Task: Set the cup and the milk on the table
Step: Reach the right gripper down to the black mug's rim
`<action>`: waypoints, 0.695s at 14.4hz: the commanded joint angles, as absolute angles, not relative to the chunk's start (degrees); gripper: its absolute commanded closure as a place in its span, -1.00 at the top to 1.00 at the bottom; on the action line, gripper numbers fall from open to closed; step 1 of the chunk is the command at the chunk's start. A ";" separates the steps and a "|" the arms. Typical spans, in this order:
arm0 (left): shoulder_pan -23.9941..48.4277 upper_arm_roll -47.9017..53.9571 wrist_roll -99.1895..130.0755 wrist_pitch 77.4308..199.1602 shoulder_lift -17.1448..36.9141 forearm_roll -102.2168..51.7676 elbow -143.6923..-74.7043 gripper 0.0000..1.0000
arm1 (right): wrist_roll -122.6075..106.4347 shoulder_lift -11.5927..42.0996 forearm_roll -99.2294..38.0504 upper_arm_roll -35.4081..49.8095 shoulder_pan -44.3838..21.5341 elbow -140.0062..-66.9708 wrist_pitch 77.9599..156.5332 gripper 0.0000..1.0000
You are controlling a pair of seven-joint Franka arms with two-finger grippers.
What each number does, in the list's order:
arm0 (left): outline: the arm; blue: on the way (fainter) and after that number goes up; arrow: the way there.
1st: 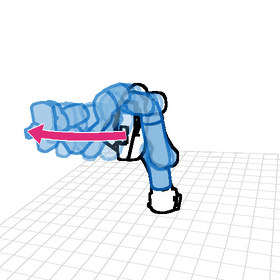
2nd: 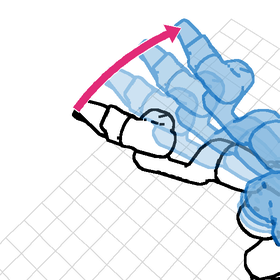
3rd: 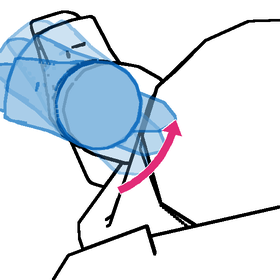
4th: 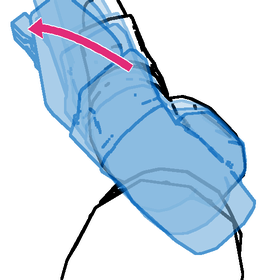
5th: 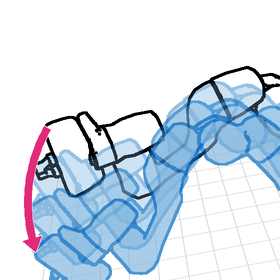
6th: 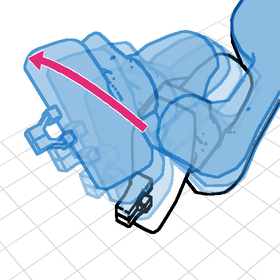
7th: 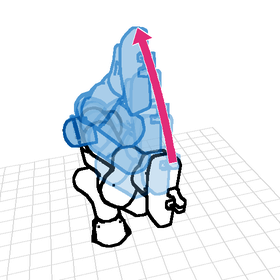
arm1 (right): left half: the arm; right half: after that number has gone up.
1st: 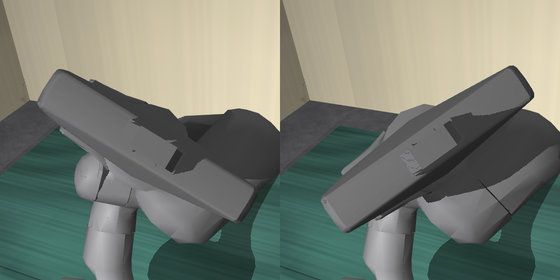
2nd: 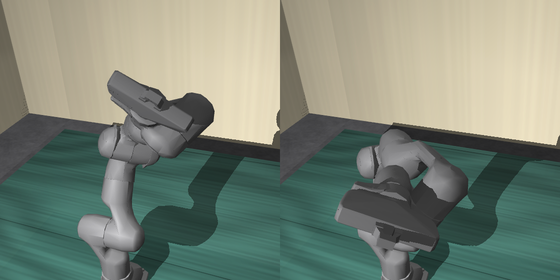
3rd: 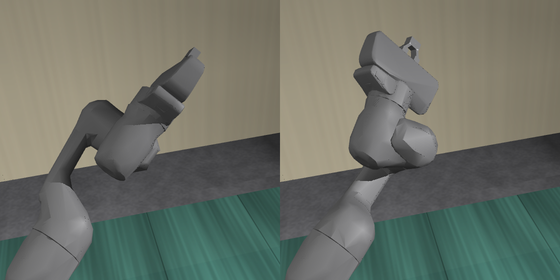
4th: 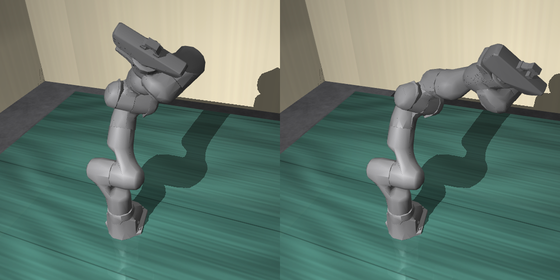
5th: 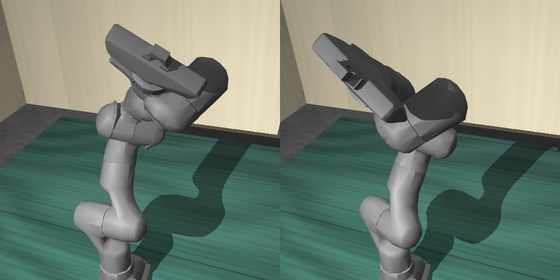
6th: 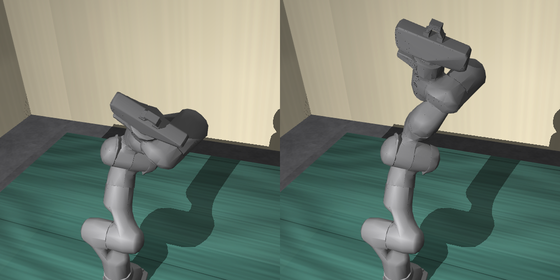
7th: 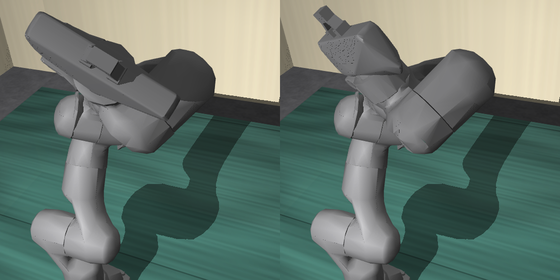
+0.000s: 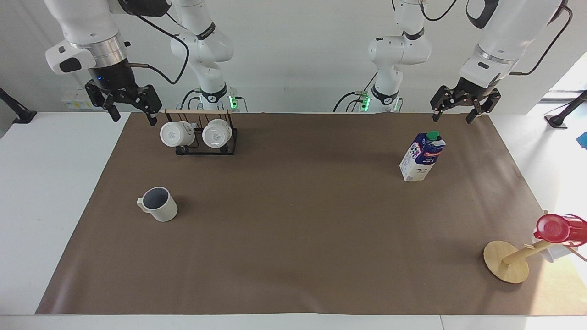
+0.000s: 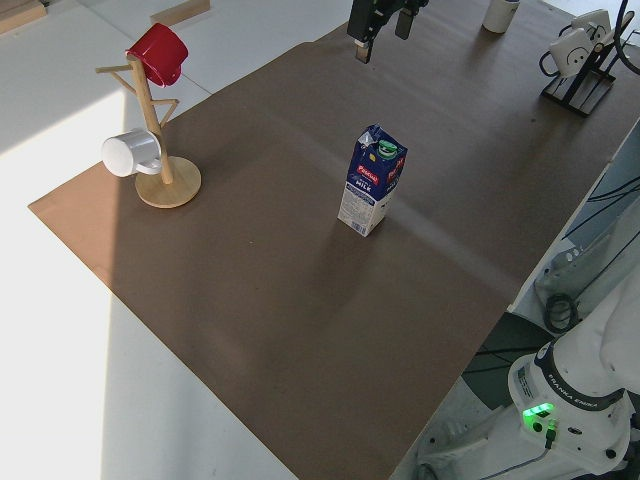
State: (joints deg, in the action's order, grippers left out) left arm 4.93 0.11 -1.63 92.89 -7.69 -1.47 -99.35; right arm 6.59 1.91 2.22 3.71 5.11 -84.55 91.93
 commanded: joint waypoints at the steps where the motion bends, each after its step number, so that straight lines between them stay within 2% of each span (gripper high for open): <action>1: 4.57 0.09 -1.41 91.85 -7.91 -2.11 -98.53 1.00 | 5.36 4.56 2.11 3.87 5.89 -84.46 95.44 1.00; 7: 4.39 -0.44 -1.41 91.67 -7.91 -2.02 -98.61 1.00 | 5.36 10.36 2.37 3.87 5.71 -84.73 103.34 1.00; 10: 4.40 -0.44 -1.41 91.58 -7.91 -2.02 -98.53 1.00 | 4.84 14.66 2.73 3.95 5.80 -84.46 104.84 1.00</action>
